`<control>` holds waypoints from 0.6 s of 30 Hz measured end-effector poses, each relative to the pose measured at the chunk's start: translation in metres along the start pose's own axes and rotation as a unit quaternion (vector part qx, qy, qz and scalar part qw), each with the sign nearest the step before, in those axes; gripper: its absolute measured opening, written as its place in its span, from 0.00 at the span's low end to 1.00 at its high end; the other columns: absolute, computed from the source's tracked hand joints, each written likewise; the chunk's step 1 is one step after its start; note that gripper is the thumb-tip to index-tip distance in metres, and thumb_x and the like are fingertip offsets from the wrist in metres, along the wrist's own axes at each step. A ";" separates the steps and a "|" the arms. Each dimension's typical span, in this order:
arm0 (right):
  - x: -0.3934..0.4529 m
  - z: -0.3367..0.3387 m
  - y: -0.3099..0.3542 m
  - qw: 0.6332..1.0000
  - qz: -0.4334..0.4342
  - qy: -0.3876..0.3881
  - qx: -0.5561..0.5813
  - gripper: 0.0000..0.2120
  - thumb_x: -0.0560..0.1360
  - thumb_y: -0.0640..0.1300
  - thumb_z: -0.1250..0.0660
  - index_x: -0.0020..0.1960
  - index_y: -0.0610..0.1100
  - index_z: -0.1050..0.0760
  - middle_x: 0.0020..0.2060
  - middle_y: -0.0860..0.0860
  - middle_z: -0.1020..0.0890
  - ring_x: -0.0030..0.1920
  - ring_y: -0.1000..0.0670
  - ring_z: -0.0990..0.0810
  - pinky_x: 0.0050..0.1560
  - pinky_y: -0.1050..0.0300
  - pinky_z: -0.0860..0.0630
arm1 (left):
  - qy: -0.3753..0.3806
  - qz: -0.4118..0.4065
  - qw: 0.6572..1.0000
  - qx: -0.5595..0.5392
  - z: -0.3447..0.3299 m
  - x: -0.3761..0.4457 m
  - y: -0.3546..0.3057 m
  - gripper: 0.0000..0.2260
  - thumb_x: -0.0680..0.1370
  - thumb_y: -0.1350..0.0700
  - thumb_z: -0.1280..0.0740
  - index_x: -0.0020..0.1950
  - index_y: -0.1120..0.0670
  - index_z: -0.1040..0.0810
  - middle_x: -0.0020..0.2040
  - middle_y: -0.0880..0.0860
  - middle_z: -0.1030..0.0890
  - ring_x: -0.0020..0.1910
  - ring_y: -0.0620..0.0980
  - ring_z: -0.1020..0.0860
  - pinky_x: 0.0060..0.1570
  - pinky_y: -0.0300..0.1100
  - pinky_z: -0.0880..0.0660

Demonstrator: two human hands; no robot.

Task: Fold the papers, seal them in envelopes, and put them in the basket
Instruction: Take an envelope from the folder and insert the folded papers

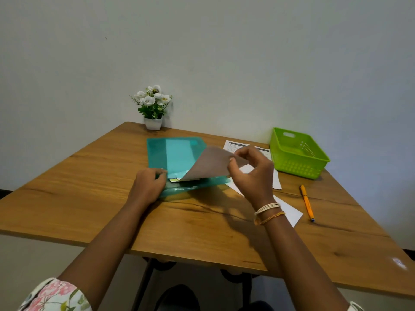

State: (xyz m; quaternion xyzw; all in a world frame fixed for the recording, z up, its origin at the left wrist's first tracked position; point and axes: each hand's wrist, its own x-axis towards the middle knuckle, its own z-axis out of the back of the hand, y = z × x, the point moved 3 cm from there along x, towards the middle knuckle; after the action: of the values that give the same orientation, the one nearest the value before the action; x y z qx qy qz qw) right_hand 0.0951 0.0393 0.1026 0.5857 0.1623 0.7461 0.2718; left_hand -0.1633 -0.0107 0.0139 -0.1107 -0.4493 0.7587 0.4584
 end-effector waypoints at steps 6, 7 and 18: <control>0.031 0.032 0.010 0.983 0.003 -0.183 0.023 0.05 0.73 0.37 0.32 0.45 0.46 0.24 0.38 0.60 0.23 0.39 0.63 0.24 0.38 0.69 0.29 | -0.010 -0.024 1.000 -0.009 0.004 -0.004 -0.001 0.32 0.68 0.28 0.44 0.43 0.54 0.16 0.41 0.54 0.16 0.42 0.53 0.20 0.44 0.52 0.22; 0.035 0.036 0.011 0.977 0.002 -0.214 0.024 0.04 0.74 0.37 0.33 0.47 0.45 0.23 0.39 0.60 0.22 0.40 0.64 0.24 0.40 0.67 0.28 | -0.017 -0.029 0.999 0.000 0.005 -0.006 -0.003 0.31 0.67 0.28 0.42 0.48 0.52 0.15 0.46 0.53 0.16 0.46 0.53 0.19 0.47 0.52 0.22; 0.015 0.019 0.014 0.977 0.017 -0.203 0.061 0.12 0.72 0.31 0.35 0.54 0.39 0.24 0.48 0.51 0.22 0.49 0.52 0.21 0.42 0.64 0.22 | -0.069 -0.182 0.934 0.300 -0.007 -0.007 -0.014 0.23 0.72 0.52 0.28 0.67 0.48 0.26 0.71 0.59 0.30 0.71 0.59 0.33 0.70 0.62 0.46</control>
State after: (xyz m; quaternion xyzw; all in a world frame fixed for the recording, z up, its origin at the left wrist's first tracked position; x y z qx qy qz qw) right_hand 0.1077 0.0357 0.1276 0.7433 0.1385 0.6046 0.2505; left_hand -0.1473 -0.0099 0.0188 0.1681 -0.2439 0.7675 0.5685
